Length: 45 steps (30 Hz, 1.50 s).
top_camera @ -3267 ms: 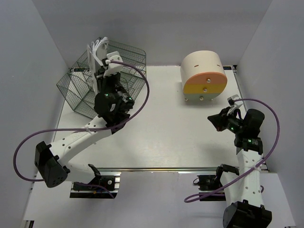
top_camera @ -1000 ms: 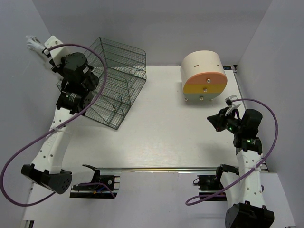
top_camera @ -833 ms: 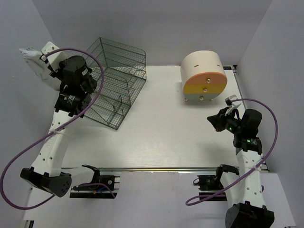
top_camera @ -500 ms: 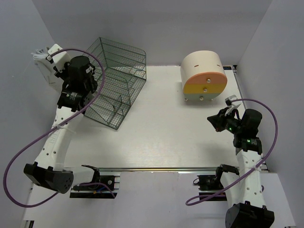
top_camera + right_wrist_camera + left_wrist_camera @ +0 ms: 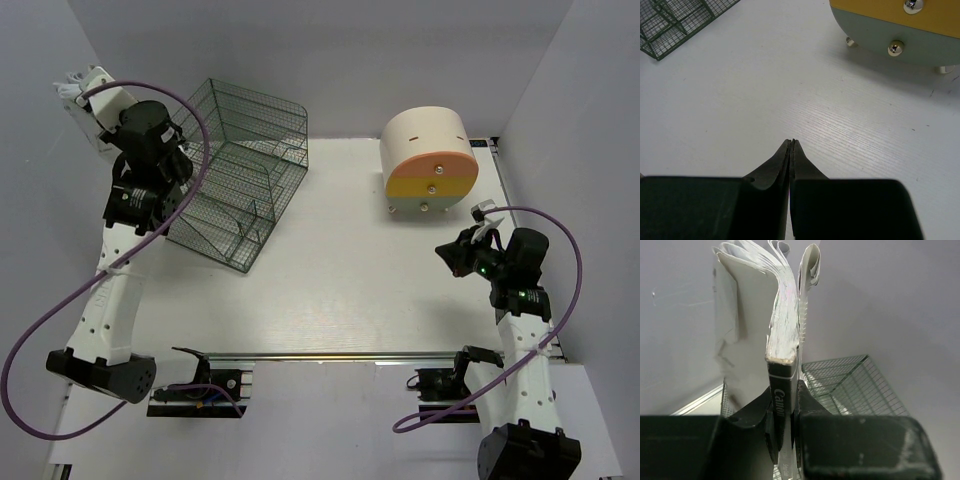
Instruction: Organize the desk
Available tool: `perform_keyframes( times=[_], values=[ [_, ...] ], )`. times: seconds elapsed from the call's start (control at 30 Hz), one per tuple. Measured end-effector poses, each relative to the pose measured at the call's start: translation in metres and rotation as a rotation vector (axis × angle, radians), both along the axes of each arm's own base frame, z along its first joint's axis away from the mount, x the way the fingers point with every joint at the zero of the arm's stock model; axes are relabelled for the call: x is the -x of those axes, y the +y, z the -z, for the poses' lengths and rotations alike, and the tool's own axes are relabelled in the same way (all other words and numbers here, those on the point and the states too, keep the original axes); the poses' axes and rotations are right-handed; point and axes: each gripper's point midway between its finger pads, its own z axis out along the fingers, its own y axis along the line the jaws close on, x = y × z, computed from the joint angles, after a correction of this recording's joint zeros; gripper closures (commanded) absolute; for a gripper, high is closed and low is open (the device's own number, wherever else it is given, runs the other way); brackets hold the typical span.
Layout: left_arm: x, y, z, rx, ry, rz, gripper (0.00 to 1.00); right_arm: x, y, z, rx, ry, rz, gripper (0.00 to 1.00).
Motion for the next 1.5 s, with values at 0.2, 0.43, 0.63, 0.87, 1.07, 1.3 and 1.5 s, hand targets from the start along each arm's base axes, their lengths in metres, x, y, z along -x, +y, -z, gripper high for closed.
perform_keyframes(
  times=[0.2, 0.43, 0.63, 0.87, 1.07, 1.3, 1.5],
  values=[
    [0.002, -0.003, -0.018, 0.013, -0.053, 0.029, 1.0, 0.0, 0.001, 0.002, 0.005, 0.004, -0.001, 1.0],
    [-0.005, -0.005, -0.007, 0.002, -0.033, 0.035, 1.0, -0.001, 0.0, 0.002, 0.011, 0.006, 0.006, 1.0],
    [-0.012, -0.006, 0.019, -0.015, 0.026, 0.023, 1.0, -0.002, 0.0, 0.003, 0.015, 0.006, 0.007, 1.0],
    [-0.014, -0.003, 0.044, -0.037, 0.075, -0.002, 1.0, -0.002, 0.0, 0.005, 0.02, 0.012, 0.008, 1.0],
    [-0.012, 0.0, 0.071, -0.048, 0.125, -0.031, 1.0, -0.003, 0.0, 0.005, 0.022, 0.012, 0.012, 1.0],
    [-0.009, 0.003, 0.084, -0.041, 0.134, -0.057, 1.0, -0.003, 0.0, 0.006, 0.022, 0.017, 0.012, 1.0],
    [-0.007, 0.002, 0.101, -0.011, 0.135, -0.059, 1.0, -0.003, 0.001, 0.006, 0.023, 0.018, 0.008, 1.0]
  ],
)
